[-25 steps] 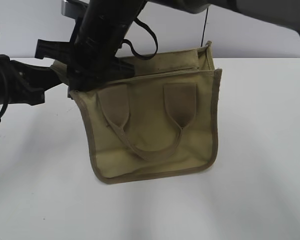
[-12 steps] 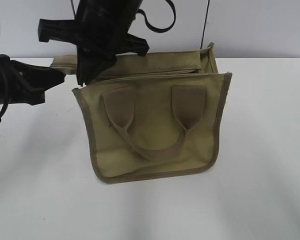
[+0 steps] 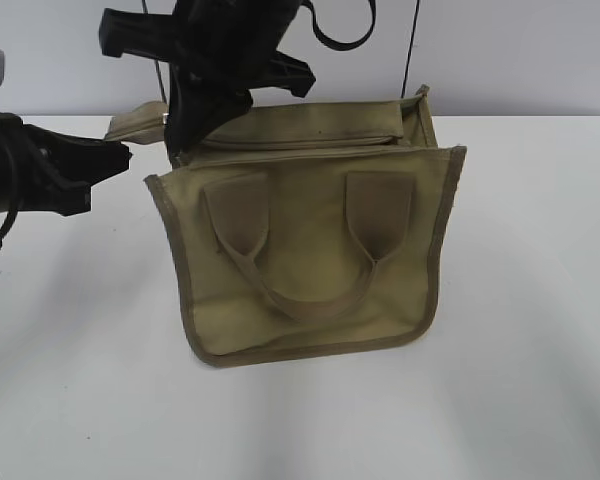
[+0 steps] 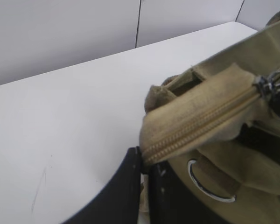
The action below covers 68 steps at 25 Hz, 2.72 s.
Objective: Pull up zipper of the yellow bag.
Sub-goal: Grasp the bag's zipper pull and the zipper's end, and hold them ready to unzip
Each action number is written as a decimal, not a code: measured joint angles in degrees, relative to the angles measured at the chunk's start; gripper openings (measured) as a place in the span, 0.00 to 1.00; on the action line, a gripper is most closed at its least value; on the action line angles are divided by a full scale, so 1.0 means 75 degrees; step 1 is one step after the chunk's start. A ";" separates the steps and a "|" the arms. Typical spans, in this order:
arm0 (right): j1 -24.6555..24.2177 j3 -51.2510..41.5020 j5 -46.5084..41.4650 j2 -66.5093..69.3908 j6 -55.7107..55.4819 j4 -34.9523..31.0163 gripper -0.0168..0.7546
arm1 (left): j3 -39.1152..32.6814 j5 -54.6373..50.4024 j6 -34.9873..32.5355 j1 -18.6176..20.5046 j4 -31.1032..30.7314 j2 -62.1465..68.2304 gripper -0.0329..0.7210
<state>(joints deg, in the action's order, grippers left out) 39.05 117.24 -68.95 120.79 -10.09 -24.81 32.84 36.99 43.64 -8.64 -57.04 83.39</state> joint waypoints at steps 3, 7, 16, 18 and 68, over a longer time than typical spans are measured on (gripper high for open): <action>-0.0195 0.0000 -0.0015 -0.0009 0.0162 -0.0037 0.00 | 0.0000 -0.0057 0.0000 0.0000 0.0000 0.0000 0.05; -0.0479 0.0000 -0.0015 -0.0009 0.0281 -0.0148 0.00 | 0.0006 -0.0348 0.0008 -0.0007 0.0062 0.0000 0.05; -0.0791 -0.0186 -0.0043 -0.0025 0.0770 -0.0314 0.00 | 0.0023 -0.0585 0.0200 -0.0030 0.0078 0.0000 0.05; -0.0808 -0.0497 -0.0035 -0.0096 0.0868 -0.0227 0.00 | 0.0023 -0.0739 0.0208 -0.0030 0.0078 0.0000 0.05; -0.2824 -0.2955 -0.0092 -0.2383 0.2054 0.1015 0.76 | 0.0023 -0.1543 0.1410 -0.0102 -0.0207 0.0000 0.72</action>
<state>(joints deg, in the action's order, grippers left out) 17.87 95.08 -69.64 102.91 5.32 -17.20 33.01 25.41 54.22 -9.40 -58.59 83.39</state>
